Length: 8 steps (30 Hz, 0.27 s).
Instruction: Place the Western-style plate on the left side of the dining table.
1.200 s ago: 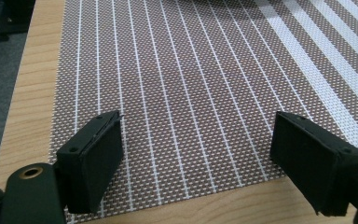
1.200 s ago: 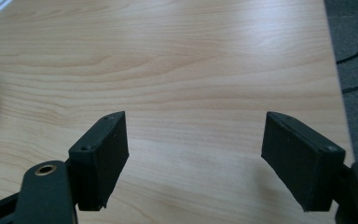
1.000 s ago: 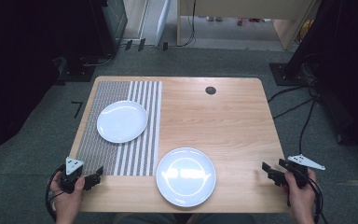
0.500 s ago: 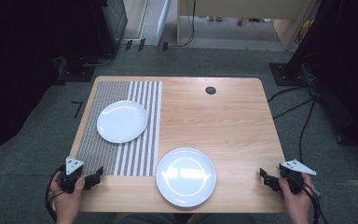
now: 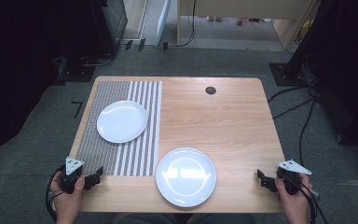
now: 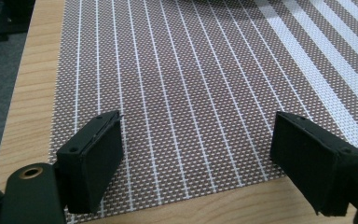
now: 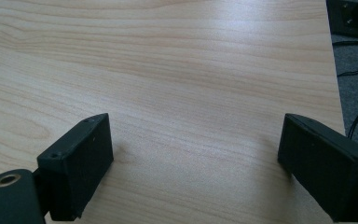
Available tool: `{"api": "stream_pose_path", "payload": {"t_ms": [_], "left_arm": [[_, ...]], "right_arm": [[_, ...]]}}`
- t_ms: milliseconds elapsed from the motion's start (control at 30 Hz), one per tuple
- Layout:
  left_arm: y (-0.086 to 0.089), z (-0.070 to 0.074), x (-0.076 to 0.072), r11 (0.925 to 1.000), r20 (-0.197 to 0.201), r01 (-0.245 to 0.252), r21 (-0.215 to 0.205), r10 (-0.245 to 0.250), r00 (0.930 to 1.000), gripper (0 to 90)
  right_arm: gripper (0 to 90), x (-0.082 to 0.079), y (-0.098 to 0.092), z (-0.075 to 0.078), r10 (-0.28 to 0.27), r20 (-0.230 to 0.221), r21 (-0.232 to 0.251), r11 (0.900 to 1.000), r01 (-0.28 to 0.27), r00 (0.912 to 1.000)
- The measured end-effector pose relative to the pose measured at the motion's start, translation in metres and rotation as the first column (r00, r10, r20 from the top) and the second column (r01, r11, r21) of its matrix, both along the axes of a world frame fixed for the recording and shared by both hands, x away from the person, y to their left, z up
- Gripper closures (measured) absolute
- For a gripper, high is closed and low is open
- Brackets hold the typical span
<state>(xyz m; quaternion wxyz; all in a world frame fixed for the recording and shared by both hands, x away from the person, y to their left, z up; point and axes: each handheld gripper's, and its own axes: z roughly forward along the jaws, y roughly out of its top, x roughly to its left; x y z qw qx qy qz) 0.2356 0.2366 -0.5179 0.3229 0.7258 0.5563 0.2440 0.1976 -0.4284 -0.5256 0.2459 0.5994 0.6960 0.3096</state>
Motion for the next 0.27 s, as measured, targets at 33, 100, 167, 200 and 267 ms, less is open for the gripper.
{"api": "stream_pose_path", "payload": {"t_ms": [33, 100, 167, 200, 267], "left_arm": [[0.0002, 0.0, 0.0, 1.0, 0.0, 0.002, -0.001, -0.002, 1.0, 16.9], [0.0004, 0.0, 0.0, 1.0, 0.0, 0.004, -0.001, -0.004, 1.0, 16.9], [0.0005, 0.0, -0.0001, 1.0, 0.0, 0.005, -0.001, -0.005, 1.0, 16.8], [0.0006, 0.0001, -0.0001, 1.0, 0.0, 0.005, 0.0, -0.005, 1.0, 16.9], [0.0006, 0.0001, -0.0001, 1.0, -0.001, 0.005, -0.001, -0.005, 1.0, 16.8]], "right_arm": [[9.9, 0.0, 0.0002, 0.0, -0.001, -0.001, 0.001, 1.0, 0.001, 1.0], [9.4, 0.0002, 0.0001, 0.0, 0.001, -0.001, 0.0, 1.0, -0.001, 1.0], [9.0, 0.0005, 0.0002, -0.0001, 0.002, -0.002, -0.001, 1.0, -0.002, 1.0], [8.8, 0.0007, 0.0003, -0.0001, 0.003, -0.003, -0.001, 1.0, -0.003, 1.0], [8.5, 0.0009, 0.0003, -0.0002, 0.004, -0.002, -0.002, 1.0, -0.004, 1.0]]}}
